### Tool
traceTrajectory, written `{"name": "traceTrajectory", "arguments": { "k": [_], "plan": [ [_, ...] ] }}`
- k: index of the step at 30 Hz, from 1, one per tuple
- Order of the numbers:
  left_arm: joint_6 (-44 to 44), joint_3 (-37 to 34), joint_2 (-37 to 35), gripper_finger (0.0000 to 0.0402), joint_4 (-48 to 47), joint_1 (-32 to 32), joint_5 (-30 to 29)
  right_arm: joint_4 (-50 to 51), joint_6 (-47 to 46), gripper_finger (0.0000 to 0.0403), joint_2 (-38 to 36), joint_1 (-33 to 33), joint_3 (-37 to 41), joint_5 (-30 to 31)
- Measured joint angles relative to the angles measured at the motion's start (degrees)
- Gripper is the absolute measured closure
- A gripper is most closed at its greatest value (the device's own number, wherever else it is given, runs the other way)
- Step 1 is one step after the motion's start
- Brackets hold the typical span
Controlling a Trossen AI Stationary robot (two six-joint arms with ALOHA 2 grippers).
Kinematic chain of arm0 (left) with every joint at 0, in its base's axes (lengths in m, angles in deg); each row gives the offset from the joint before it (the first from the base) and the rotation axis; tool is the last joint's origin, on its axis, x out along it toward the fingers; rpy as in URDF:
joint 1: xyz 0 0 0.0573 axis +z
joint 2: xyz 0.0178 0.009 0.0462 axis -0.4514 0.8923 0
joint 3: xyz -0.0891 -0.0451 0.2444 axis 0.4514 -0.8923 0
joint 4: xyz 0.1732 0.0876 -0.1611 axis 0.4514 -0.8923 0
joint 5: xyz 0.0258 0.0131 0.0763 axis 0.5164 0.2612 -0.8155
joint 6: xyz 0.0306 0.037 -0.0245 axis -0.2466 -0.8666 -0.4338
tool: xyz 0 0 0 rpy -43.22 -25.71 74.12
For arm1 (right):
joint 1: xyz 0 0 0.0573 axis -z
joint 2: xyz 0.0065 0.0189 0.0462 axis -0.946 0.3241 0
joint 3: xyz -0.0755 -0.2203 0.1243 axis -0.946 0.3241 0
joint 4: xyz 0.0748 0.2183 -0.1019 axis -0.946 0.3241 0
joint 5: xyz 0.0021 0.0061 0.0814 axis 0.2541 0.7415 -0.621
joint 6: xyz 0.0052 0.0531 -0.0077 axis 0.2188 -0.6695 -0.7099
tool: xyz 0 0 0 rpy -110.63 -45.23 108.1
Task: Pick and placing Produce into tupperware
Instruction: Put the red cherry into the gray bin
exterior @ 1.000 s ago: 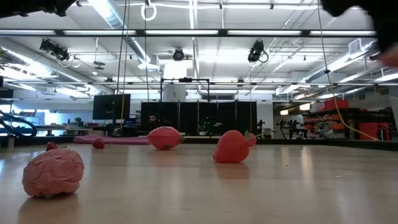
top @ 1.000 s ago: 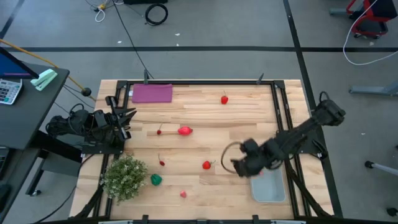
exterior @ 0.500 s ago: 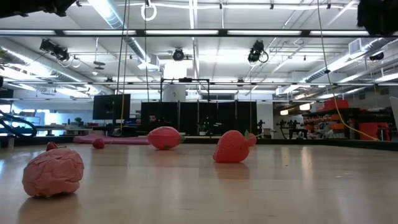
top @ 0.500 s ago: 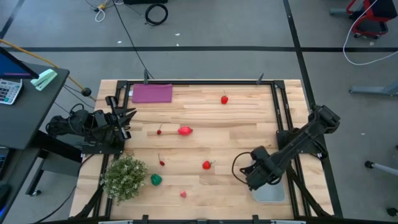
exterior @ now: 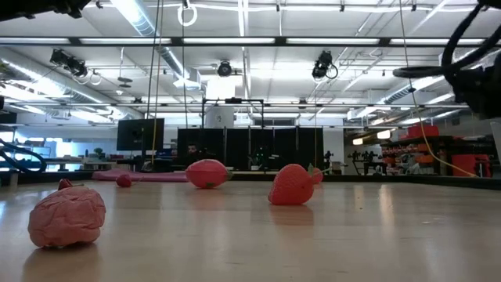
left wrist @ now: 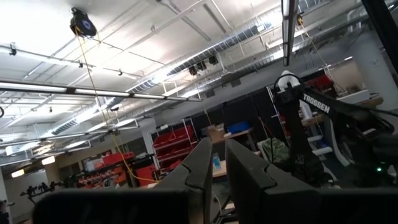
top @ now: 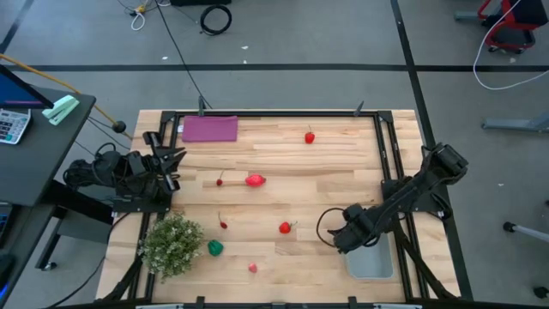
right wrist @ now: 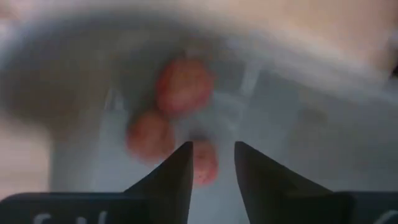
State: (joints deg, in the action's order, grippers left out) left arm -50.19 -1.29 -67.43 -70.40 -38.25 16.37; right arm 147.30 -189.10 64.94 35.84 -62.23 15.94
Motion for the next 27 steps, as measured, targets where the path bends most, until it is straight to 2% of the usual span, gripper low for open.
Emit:
{"name": "traceTrajectory", "arguments": {
  "k": [2, 5, 10, 15, 20, 24, 27],
  "plan": [
    [-0.10, 0.00, 0.00, 0.0349, 0.25, 0.00, 0.00, 0.79, 0.15, 0.0279, -0.22, -0.02, -1.76, -2.52],
    [-0.07, 0.00, 0.00, 0.0349, 0.23, -0.01, 0.00, 4.43, 0.19, 0.0282, -0.60, -0.20, -5.46, -3.17],
    [-0.12, 0.37, 0.02, 0.0349, -0.28, -0.02, -0.04, 15.40, 1.26, 0.0284, -0.63, -0.17, -13.83, 2.97],
    [0.29, 7.12, 3.13, 0.0340, -2.73, -0.01, -0.83, 20.96, 2.27, 0.0284, -0.65, -0.15, -21.06, 14.79],
    [3.00, 20.61, 11.63, 0.0325, -16.76, -0.01, -0.85, 20.93, 6.29, 0.0284, -0.65, -0.02, -25.87, 29.11],
    [5.80, 31.71, 21.21, 0.0322, -26.20, -0.02, -0.88, 20.86, 12.18, 0.0285, -0.65, -0.02, -27.82, 46.05],
    [12.50, 39.92, 28.51, 0.0322, -38.97, -0.04, -3.79, 19.41, 17.40, 0.0285, -0.65, 0.00, -28.11, 59.85]
  ]
}}
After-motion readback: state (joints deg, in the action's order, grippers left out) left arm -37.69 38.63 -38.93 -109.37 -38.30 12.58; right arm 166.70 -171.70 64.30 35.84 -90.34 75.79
